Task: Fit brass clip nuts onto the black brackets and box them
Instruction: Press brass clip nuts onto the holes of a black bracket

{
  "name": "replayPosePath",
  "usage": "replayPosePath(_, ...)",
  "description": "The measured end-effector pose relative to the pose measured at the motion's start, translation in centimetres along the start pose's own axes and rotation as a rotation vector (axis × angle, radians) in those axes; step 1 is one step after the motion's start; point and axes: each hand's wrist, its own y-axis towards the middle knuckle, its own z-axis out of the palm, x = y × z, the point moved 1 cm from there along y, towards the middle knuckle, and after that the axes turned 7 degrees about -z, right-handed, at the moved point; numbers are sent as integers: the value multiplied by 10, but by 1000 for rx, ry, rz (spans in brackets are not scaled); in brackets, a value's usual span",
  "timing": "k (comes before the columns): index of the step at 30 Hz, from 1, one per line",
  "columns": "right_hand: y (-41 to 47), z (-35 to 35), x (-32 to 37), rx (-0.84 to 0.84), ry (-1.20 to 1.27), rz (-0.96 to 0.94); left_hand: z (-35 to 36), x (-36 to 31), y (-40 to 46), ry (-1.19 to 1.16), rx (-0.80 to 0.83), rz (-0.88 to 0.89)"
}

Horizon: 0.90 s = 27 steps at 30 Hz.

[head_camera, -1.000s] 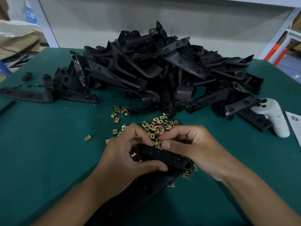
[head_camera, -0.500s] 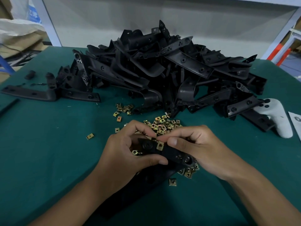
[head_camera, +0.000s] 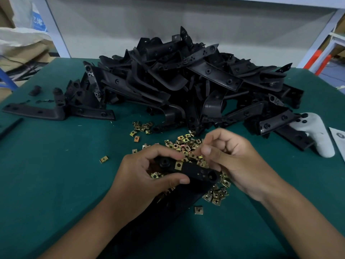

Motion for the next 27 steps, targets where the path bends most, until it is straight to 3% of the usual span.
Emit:
replayPosePath(13,1,-4,0,19,46,22,-1,-3,4,-86,-66,14)
replayPosePath(27,0,-6,-3,29,-162,-31,-5,-4,5,17,-83,125)
